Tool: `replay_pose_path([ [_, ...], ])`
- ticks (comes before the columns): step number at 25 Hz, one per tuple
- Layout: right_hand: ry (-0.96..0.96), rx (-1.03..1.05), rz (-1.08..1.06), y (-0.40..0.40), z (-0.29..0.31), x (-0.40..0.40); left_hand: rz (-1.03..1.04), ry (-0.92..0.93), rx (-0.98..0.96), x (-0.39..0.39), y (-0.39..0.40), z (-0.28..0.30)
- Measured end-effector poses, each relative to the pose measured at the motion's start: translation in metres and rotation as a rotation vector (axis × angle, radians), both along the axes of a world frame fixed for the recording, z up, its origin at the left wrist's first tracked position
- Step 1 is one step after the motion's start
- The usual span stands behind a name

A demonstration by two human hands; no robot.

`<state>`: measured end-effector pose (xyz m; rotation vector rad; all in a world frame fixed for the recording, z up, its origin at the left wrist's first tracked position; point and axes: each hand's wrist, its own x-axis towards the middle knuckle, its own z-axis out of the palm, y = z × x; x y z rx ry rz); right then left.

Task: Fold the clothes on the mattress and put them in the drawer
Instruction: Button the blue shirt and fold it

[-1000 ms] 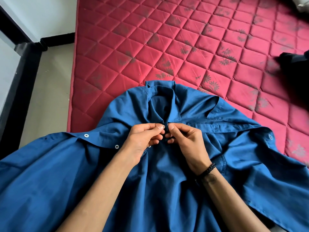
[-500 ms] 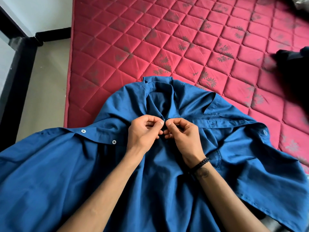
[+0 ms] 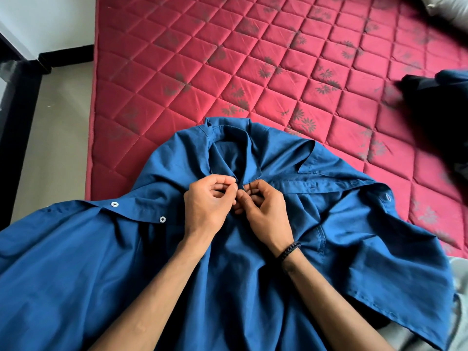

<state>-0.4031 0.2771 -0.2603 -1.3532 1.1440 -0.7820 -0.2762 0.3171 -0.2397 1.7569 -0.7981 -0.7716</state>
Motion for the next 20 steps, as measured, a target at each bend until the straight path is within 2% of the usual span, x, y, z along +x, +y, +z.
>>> replay_pose_path([
  [9,0.120,-0.057,0.034,-0.0007,0.0043,-0.0006,-0.042,-0.003,0.010,0.0004,-0.0001,-0.0059],
  [12,0.071,-0.012,0.019,-0.0025,0.0037,-0.0030,-0.023,0.041,0.014,0.0007,-0.0008,-0.0090],
  [17,-0.159,0.167,0.033,-0.0080,0.0022,-0.0043,-0.003,0.153,0.028,0.0031,-0.0016,-0.0108],
  [20,-0.193,0.217,0.035,-0.0087,0.0048,-0.0065,-0.020,0.195,0.027,0.0037,-0.0001,-0.0077],
])
